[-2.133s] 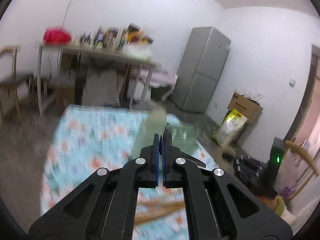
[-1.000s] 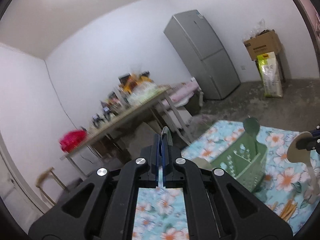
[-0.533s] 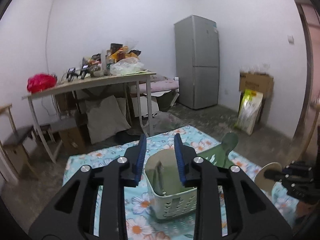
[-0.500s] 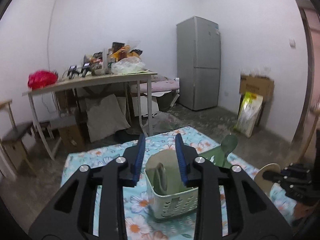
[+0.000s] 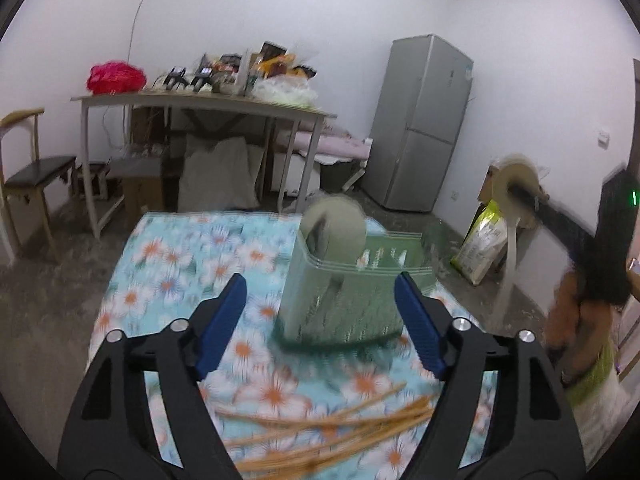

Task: Organize utensils
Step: 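Lower the ceramic spoon into the green caddy and open the right gripper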

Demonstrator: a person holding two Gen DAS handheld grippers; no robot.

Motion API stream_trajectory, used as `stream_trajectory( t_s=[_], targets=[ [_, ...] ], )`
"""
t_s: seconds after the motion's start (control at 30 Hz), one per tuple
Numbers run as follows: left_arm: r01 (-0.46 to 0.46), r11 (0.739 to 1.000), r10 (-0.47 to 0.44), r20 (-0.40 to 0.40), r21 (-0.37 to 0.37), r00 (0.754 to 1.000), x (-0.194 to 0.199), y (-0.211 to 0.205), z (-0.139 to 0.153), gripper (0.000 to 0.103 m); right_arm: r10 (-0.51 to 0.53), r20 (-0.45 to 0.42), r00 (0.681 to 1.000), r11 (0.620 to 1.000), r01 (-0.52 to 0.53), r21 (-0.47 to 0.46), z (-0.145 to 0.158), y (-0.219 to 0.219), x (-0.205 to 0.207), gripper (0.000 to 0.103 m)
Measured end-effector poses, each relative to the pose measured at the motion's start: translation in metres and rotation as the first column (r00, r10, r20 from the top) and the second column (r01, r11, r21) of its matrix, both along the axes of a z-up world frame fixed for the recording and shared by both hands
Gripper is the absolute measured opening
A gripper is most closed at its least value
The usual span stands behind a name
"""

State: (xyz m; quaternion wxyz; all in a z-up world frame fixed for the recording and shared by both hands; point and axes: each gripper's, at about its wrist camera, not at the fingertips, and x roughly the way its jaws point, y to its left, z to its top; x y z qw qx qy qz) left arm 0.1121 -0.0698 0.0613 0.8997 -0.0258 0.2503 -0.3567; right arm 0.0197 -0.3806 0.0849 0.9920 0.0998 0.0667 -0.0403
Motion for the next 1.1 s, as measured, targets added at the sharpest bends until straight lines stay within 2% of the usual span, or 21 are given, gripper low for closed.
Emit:
stream_trajectory(
  t_s=[0.1, 0.3, 0.4, 0.6, 0.73, 0.87, 0.97, 1.1],
  targets=[
    [-0.006, 1.000, 0.005, -0.060, -0.004, 0.998, -0.007, 0.007, -0.019, 0.078, -0.008, 0.050, 0.999, 0.999, 0.010, -0.032, 0.011, 0.003, 0.013, 0.007],
    [-0.007, 1.000, 0.007, -0.048, 0.002, 0.999, -0.016, 0.018, -0.030, 0.084, -0.052, 0.122, 0.991, 0.993, 0.065, -0.102, 0.018, 0.012, 0.042, 0.007],
    [0.009, 1.000, -0.008, -0.019, 0.024, 1.000, -0.021, 0.014, -0.029, 0.084, -0.078, 0.126, 0.989, 0.989, 0.093, -0.117, 0.009, 0.015, 0.061, 0.007],
    [0.032, 0.998, -0.033, 0.021, 0.049, 0.999, -0.026, 0.005, -0.028, 0.085, -0.127, 0.080, 0.989, 0.973, 0.140, -0.186, -0.033, 0.020, 0.093, 0.007],
    [0.032, 0.999, -0.032, 0.006, 0.042, 0.999, -0.022, 0.004, -0.033, 0.085, -0.129, 0.022, 0.991, 0.967, 0.130, -0.221, -0.056, 0.023, 0.095, 0.007],
    [0.027, 0.999, -0.027, -0.008, 0.031, 1.000, -0.019, 0.006, -0.035, 0.085, -0.135, 0.008, 0.991, 0.957, 0.133, -0.256, -0.060, 0.024, 0.083, 0.008],
    [0.022, 0.999, -0.021, -0.026, 0.027, 0.999, -0.015, 0.008, -0.037, 0.085, -0.142, -0.004, 0.990, 0.951, 0.136, -0.277, -0.059, 0.023, 0.071, 0.019],
    [0.012, 1.000, -0.011, -0.051, 0.011, 0.999, -0.011, 0.012, -0.040, 0.085, -0.155, -0.028, 0.988, 0.942, 0.139, -0.306, -0.060, 0.022, 0.052, 0.023]
  ],
)
